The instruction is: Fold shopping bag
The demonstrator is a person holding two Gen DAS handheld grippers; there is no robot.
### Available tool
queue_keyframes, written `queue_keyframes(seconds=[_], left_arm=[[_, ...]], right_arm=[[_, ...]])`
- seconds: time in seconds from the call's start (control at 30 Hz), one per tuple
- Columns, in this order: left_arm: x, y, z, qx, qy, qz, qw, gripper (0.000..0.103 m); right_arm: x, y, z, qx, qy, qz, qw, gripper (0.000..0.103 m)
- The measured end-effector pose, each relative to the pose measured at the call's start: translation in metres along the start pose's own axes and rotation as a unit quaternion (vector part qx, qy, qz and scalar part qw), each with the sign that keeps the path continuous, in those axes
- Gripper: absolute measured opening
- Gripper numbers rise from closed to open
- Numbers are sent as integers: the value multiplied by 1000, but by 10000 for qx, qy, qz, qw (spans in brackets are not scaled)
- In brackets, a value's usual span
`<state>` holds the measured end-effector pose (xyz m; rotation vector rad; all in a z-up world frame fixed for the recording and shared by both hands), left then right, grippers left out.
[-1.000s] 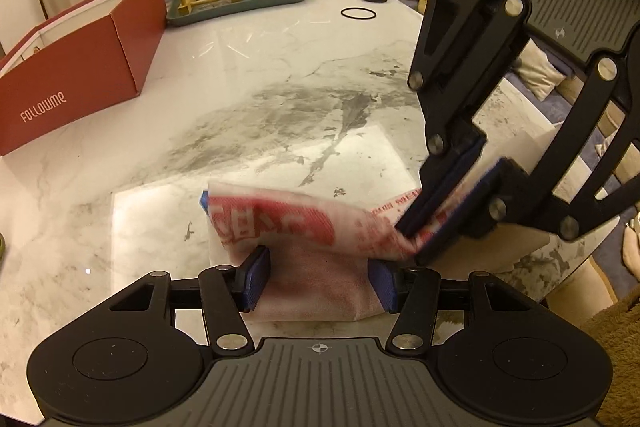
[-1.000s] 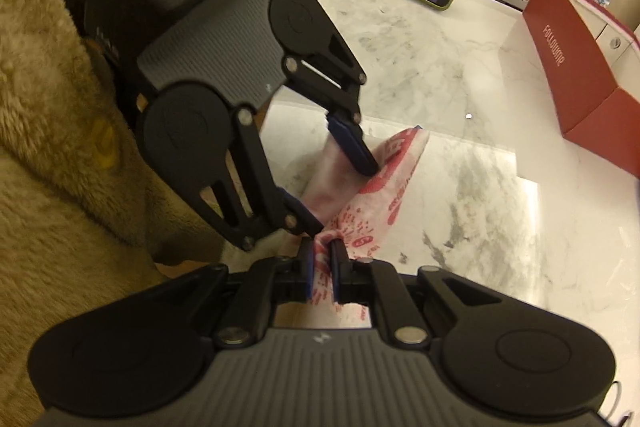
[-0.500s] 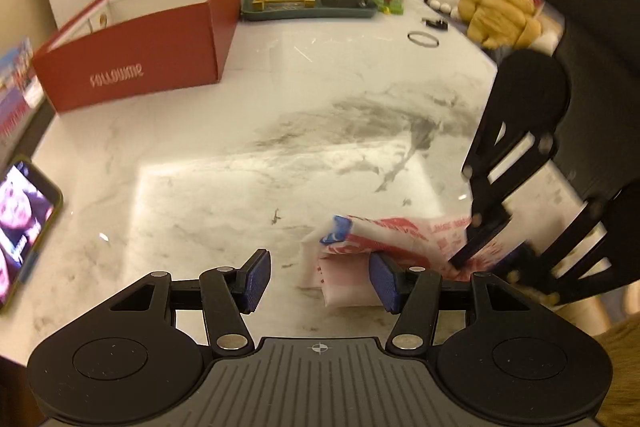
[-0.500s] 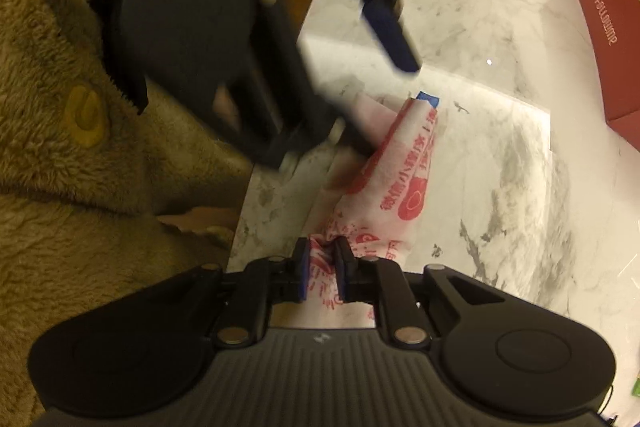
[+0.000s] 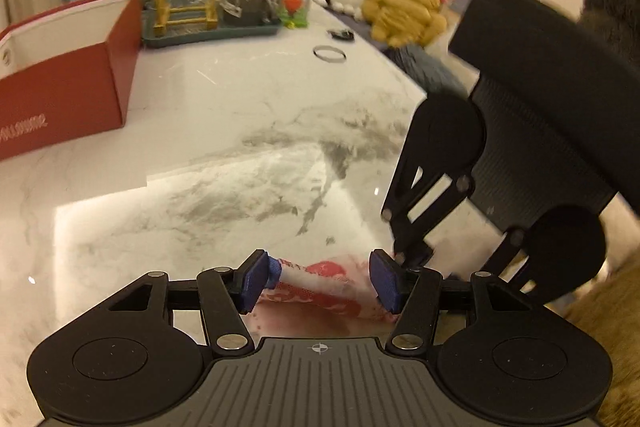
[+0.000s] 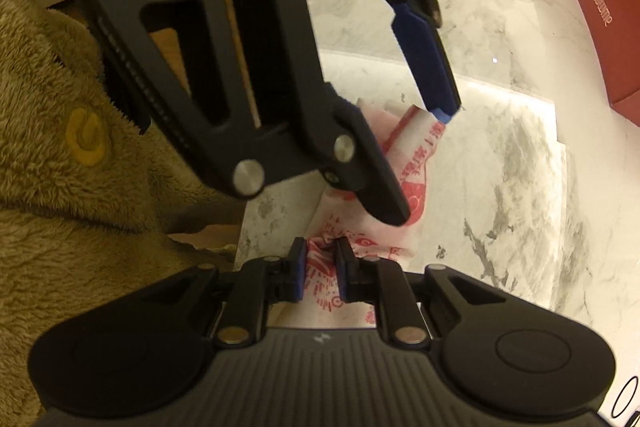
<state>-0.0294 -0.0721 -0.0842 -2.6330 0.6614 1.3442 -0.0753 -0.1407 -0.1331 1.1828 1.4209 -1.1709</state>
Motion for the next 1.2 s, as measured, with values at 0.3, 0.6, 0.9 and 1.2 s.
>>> queue_keyframes(seconds=[0.3,0.6,0.9,1.2], left_arm=[[-29,21,-6,1222,129,1066,9867,50],[12,21,17,1767,-733,829,9780,13],[15,23,19,2083,-883,387,9733,13],[10,15,21,1746,-829,487,9799,13]], right_arm=[[-2,-7,2,-61,54,68,9999,14],[-6,-15,6,-93,152,118,9998,15],[-10,-23,8,-10,171,96,9998,15],[-16,-33,12,13,194,79,9998,15]])
Point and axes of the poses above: each gripper's, at about its wrist camera, not at the fingertips, and x roughly the way its jaws point, y to its right, z to its underside, the point moved 10 cm from there along x, roughly the way its jaws point, and after that the axes turned 3 degrees about -z, right-handed, at the moved point
